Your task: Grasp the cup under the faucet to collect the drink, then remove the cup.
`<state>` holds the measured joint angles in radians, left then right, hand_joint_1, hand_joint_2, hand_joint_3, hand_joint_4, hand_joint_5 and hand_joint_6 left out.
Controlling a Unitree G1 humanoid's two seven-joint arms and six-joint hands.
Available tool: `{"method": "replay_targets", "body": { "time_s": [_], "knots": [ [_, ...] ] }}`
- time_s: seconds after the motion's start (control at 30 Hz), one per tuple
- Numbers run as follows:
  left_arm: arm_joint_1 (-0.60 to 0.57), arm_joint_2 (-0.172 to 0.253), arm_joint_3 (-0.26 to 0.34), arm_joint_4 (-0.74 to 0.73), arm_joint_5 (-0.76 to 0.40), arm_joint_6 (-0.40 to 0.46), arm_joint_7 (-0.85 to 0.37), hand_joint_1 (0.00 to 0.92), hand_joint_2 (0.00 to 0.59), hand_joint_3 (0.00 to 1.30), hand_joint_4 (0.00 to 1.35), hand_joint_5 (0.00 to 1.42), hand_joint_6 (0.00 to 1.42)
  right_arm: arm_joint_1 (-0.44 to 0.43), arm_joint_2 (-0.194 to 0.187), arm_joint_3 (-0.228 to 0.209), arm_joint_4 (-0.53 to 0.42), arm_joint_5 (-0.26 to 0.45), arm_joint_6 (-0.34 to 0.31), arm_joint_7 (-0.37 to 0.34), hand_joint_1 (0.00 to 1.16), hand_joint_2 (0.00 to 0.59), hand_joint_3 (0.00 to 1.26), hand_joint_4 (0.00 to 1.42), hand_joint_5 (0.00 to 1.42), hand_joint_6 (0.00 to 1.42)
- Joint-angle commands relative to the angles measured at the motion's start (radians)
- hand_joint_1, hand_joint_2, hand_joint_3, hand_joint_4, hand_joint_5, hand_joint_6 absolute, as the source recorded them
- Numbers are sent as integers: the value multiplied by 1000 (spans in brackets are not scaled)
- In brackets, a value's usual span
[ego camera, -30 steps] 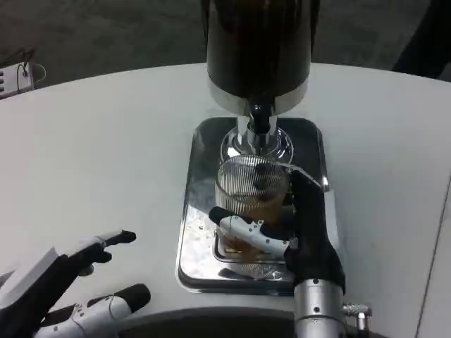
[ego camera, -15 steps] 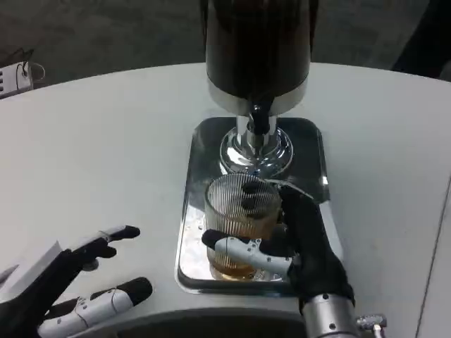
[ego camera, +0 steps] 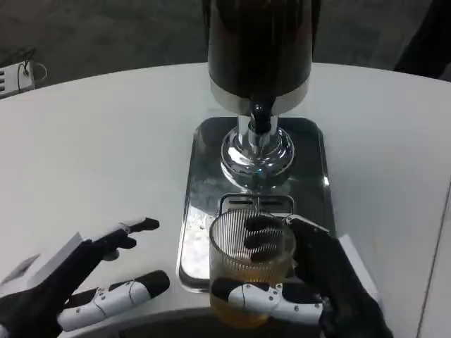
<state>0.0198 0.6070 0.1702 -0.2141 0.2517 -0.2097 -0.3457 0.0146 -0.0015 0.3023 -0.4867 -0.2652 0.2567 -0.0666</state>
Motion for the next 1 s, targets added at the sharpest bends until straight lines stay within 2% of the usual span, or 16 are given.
{"method": "replay_targets", "body": {
  "time_s": [0.03,0.27,0.57,0.8,1.0],
  "knots": [
    [-15,-3,-25,6,22,-16,18,0,84,200,120,200,259,53,-33,-39,-131,34,2,58,997,192,1069,1283,1401,1424],
    [-41,-12,-66,-31,38,-14,18,0,84,200,120,200,255,144,-121,-152,-281,80,-3,149,995,185,1069,1283,1399,1424],
    [-36,-9,-91,-113,45,-21,-2,0,84,193,90,169,243,161,-185,-259,-381,117,-33,200,991,180,1069,1283,1399,1424],
    [11,-6,-102,-211,40,-36,-20,0,84,183,53,130,229,170,-211,-309,-430,139,-46,226,992,180,1059,1283,1399,1424],
    [61,-7,-78,-288,49,-38,-17,0,79,161,9,80,194,177,-227,-332,-459,148,-63,248,993,180,1058,1283,1399,1424]
  ]
}}
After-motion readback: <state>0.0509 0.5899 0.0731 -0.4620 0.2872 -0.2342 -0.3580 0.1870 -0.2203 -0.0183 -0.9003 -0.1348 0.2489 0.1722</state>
